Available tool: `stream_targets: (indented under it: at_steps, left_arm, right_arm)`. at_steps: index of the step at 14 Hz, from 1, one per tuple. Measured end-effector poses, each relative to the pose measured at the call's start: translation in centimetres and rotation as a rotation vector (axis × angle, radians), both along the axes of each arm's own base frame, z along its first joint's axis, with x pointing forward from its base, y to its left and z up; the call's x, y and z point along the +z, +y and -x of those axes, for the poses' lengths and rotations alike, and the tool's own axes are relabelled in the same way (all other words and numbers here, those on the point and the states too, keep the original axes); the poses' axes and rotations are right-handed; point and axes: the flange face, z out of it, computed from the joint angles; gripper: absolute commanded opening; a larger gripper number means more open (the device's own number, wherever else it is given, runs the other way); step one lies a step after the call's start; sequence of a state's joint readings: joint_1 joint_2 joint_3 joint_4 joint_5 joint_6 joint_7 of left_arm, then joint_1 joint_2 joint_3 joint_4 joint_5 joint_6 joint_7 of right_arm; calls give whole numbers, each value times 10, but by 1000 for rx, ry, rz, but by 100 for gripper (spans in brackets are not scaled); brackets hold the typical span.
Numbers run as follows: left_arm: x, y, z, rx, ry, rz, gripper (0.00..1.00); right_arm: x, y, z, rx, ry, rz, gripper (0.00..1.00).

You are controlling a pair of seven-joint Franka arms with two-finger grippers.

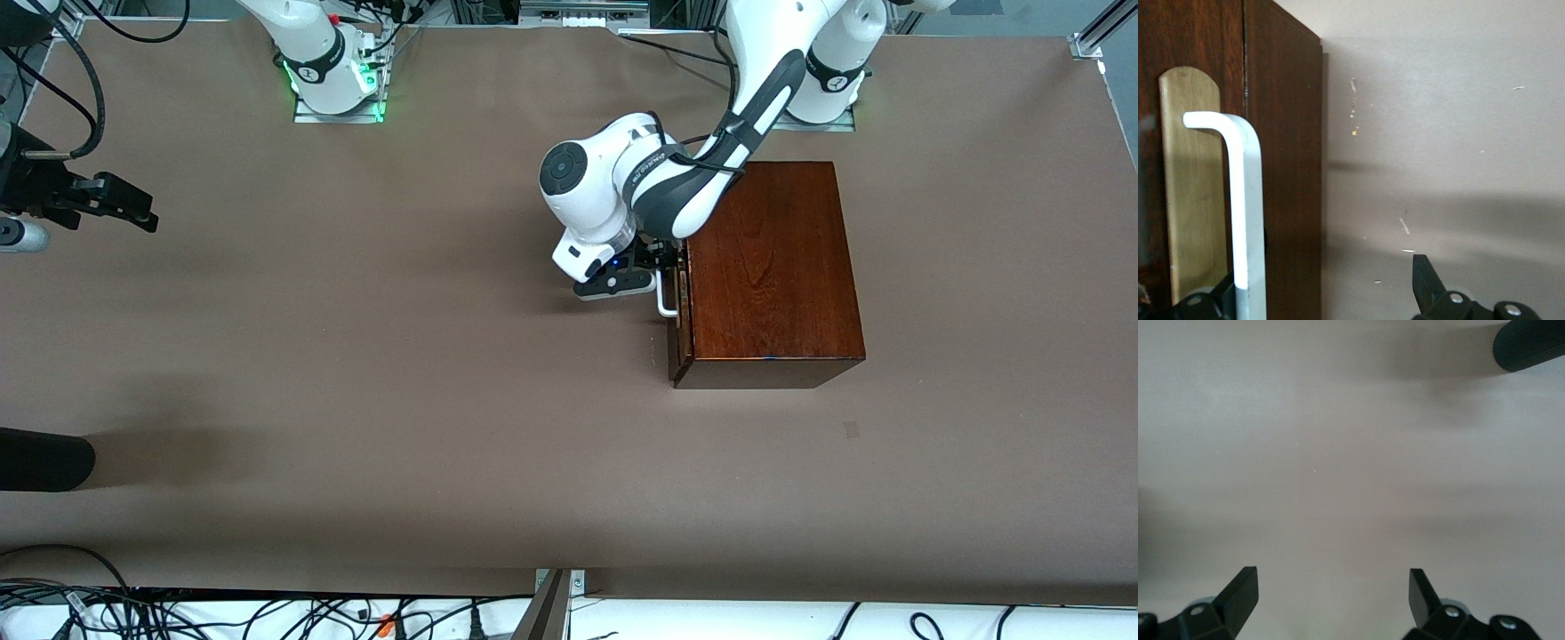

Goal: Open drawer, take yellow block, close drawer
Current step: 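Pull the drawer handle outward from the box with the left gripper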

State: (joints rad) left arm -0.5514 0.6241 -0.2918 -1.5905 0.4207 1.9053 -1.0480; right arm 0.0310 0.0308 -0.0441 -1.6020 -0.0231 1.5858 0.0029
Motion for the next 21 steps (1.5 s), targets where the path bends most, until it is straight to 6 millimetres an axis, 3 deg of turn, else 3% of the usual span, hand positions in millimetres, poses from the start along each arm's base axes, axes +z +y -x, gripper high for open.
stream_targets:
  at_steps: [21]
  left_arm:
    - [13, -21, -3, 47, -27, 147, 100]
  right_arm:
    - [0, 0, 0, 0, 0, 0, 100]
